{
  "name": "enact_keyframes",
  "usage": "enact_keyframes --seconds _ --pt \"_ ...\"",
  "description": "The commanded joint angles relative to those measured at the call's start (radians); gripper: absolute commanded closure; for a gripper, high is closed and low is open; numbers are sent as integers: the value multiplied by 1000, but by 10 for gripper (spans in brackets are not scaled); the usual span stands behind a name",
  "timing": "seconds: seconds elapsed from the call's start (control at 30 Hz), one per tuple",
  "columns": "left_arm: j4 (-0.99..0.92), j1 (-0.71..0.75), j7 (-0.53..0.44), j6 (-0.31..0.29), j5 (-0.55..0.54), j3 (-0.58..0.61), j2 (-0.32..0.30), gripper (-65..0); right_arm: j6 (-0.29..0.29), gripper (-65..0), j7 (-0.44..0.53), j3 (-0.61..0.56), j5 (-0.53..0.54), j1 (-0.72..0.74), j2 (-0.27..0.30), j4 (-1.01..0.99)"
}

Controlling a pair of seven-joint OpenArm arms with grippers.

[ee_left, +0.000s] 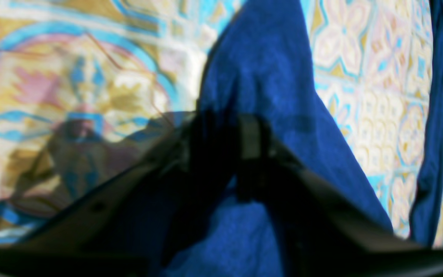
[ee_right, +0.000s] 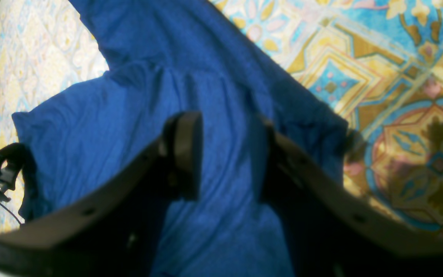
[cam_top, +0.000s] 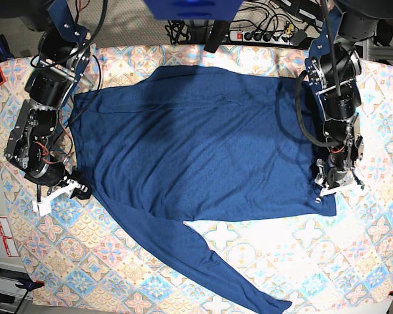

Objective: Fold the T-shirt properly
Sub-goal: 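Grasp the shirt side edges with both grippers near the hem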

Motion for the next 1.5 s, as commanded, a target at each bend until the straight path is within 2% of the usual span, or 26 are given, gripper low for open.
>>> enact_keyframes --seconds 0.0,0.23,0.53,0.63,0.87,0.97,1.1,1.23,1.47 --pt "2 -13 40 -9 -4 4 5 -91 8 -202 16 0 17 27 16 18" --pt "2 -7 66 -75 -5 4 4 0 8 -202 19 0 17 27 16 16" --pt "246 63 156 -80 -4 4 5 0 8 -201 25 -4 14 36 16 8" --pt "289 85 181 -80 -5 -1 5 0 8 -201 26 -75 3 74 16 7" --pt "410 165 185 -80 -5 2 5 0 8 -210 29 -238 -235 140 17 -22" --pt "461 191 224 -80 -5 -1 4 0 8 -270 75 -336 -319 182 19 -90" --pt "522 225 245 -80 -7 -2 2 0 8 -339 158 -472 -387 200 70 -176" --pt "568 254 245 -80 -7 -2 2 0 8 -340 260 -590 -387 222 111 -279" --pt "577 287 245 -80 -62 -2 2 0 8 -340 421 -598 -388 260 142 -464"
